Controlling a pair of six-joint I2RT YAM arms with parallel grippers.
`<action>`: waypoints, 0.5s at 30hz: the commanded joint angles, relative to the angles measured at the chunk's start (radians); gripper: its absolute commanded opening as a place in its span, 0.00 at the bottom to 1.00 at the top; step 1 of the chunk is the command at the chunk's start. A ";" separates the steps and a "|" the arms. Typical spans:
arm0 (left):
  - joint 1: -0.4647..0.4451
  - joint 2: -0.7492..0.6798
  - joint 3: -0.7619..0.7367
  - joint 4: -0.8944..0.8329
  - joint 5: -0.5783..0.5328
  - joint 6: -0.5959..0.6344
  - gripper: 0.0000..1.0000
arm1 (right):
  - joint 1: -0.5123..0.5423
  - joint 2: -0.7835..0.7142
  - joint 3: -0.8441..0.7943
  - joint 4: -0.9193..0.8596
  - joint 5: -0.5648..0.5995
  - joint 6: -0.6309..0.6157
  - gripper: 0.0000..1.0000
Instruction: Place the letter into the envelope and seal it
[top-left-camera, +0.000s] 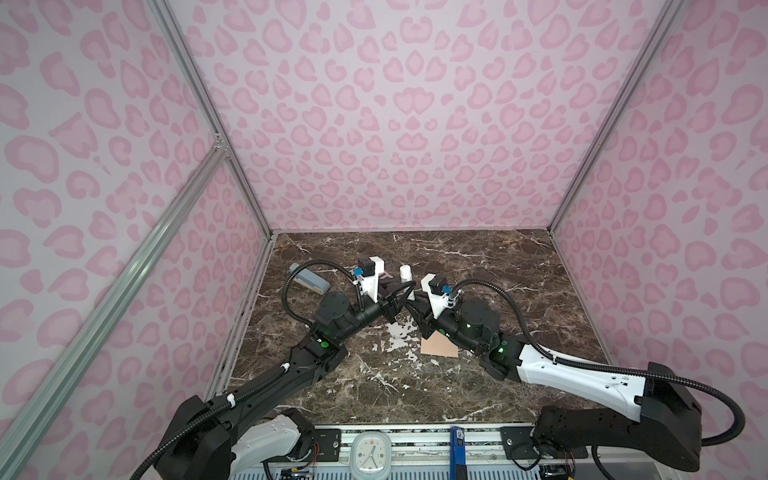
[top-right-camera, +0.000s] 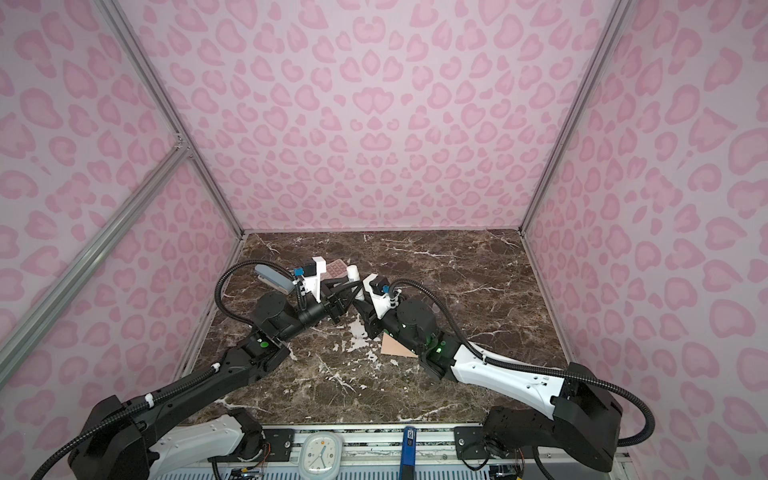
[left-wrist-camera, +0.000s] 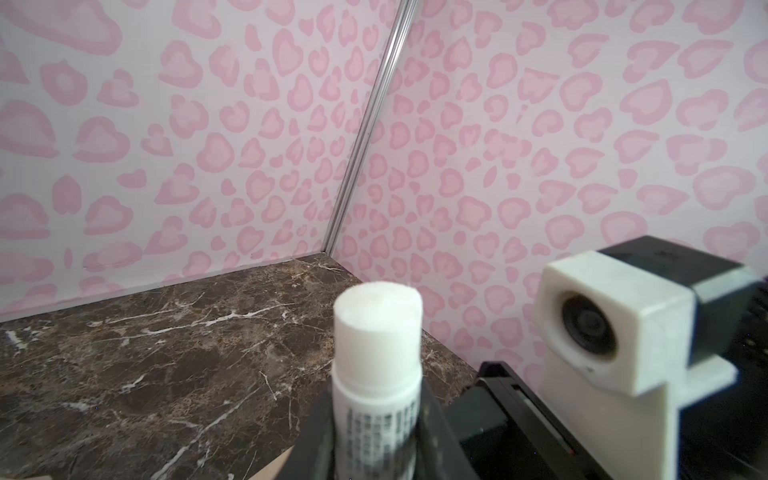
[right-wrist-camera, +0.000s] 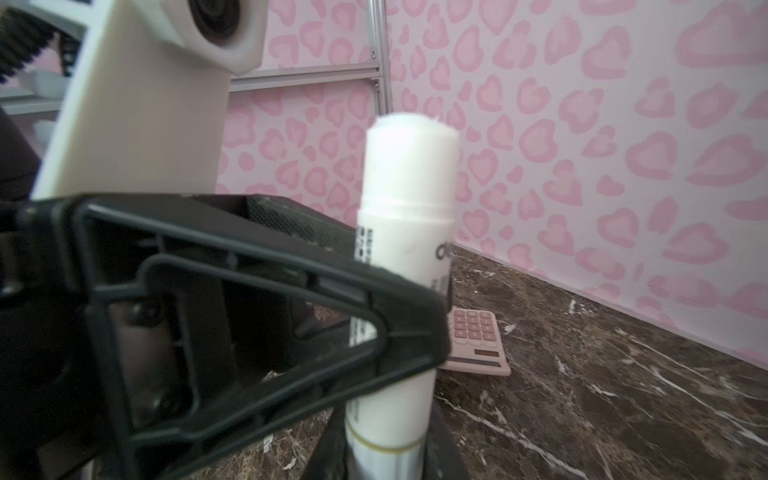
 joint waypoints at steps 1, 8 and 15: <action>-0.015 0.009 -0.011 -0.045 -0.216 0.028 0.04 | 0.091 -0.001 0.024 0.065 0.145 -0.102 0.22; -0.069 0.038 -0.005 -0.013 -0.354 0.024 0.04 | 0.251 0.094 0.085 0.040 0.458 -0.184 0.22; -0.083 0.083 -0.014 0.044 -0.377 0.004 0.04 | 0.287 0.134 0.092 0.040 0.525 -0.180 0.29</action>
